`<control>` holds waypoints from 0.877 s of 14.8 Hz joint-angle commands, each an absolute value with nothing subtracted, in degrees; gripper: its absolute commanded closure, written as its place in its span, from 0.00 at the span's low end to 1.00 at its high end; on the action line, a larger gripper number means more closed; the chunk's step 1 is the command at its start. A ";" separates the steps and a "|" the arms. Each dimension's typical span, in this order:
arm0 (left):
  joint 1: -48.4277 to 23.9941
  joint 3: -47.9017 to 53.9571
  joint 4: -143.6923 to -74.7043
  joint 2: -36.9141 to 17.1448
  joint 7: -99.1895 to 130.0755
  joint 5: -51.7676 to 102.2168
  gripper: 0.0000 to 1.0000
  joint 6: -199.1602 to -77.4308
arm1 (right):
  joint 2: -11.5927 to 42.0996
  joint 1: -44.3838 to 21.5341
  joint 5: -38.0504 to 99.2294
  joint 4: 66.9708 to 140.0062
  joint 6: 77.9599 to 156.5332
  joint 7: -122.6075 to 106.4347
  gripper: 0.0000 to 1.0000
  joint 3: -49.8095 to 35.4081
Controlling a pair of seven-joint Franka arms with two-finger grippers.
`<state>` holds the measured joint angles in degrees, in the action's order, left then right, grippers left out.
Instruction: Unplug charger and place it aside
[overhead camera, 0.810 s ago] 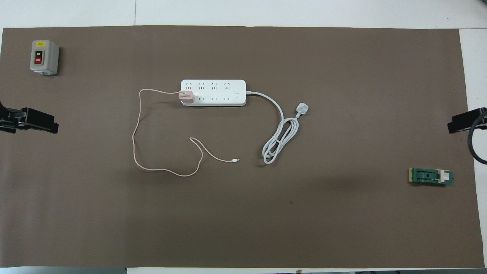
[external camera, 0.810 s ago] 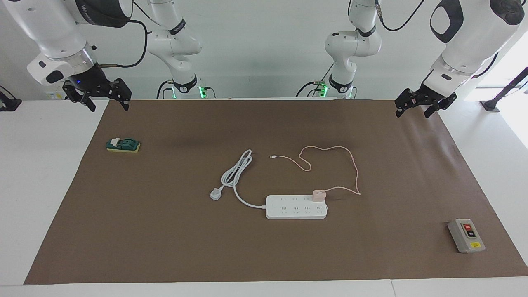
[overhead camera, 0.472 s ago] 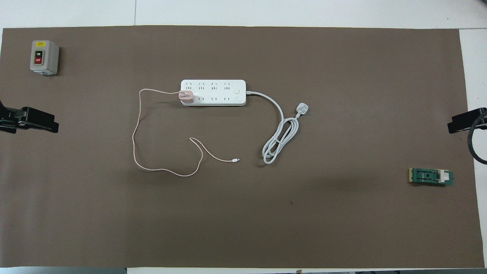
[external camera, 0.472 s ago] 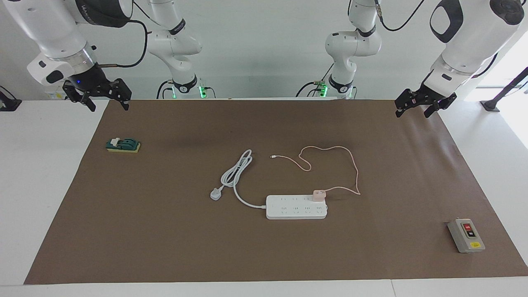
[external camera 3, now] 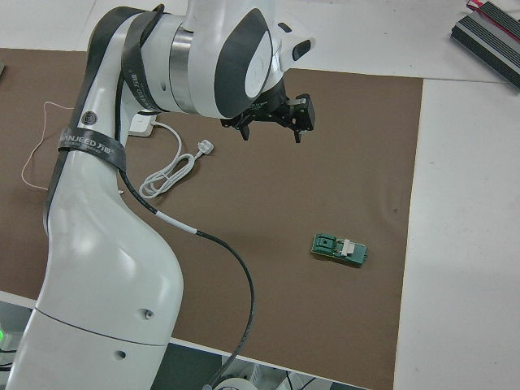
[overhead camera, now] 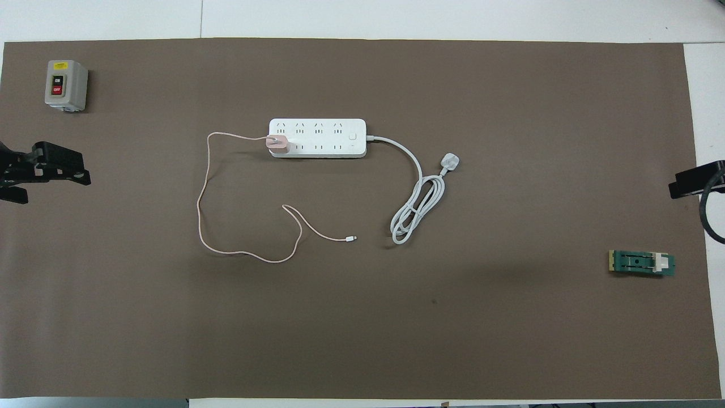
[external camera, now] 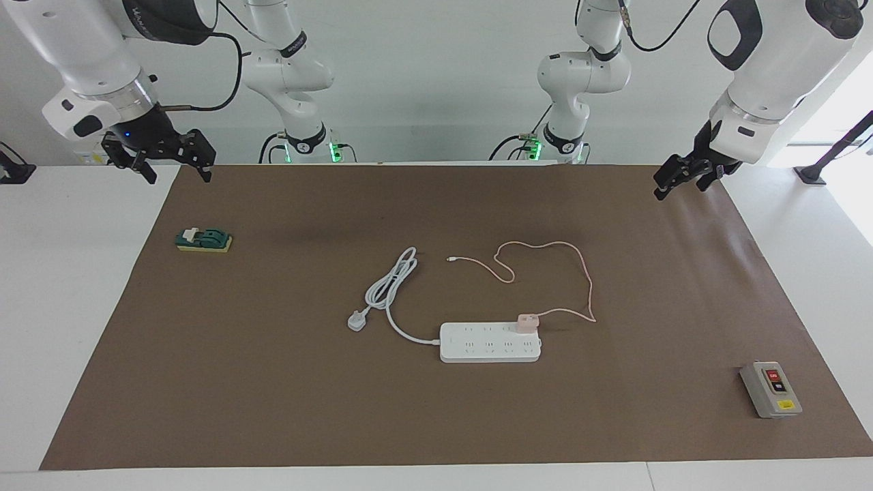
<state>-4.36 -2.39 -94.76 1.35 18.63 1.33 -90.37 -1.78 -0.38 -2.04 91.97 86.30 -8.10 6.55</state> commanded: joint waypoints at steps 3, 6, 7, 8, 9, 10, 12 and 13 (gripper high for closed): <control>-8.86 -2.72 -96.77 2.11 46.44 1.49 0.00 -93.86 | -2.72 -0.61 3.67 96.84 88.76 8.75 0.00 5.63; -12.55 -2.72 -96.59 -0.96 59.89 1.67 0.00 -96.40 | -1.07 -4.47 6.05 99.31 92.01 21.30 0.00 5.36; -13.87 -2.72 -96.50 -2.10 65.60 1.58 0.00 -98.68 | 0.60 -5.35 8.50 99.32 92.98 26.23 0.00 5.36; -14.58 -2.72 -96.42 -2.54 69.74 1.93 0.00 -100.27 | 2.09 -5.71 10.87 99.32 93.86 29.85 0.00 5.36; -14.94 -2.72 -95.98 -3.68 73.96 2.11 0.00 -101.94 | 3.59 -6.50 13.25 99.32 95.35 33.71 0.00 5.36; -16.07 -2.64 -95.37 -5.08 78.18 2.28 0.00 -103.35 | 5.43 -7.81 15.53 99.32 97.36 39.06 0.00 5.36; -19.94 -2.72 -87.04 -14.91 89.10 4.21 0.00 -103.72 | 10.88 -13.60 24.24 99.32 105.27 55.94 0.00 5.36; -20.82 -2.81 -84.66 -17.73 90.95 5.61 0.00 -103.62 | 12.29 -15.28 26.52 99.32 107.99 59.55 0.00 5.36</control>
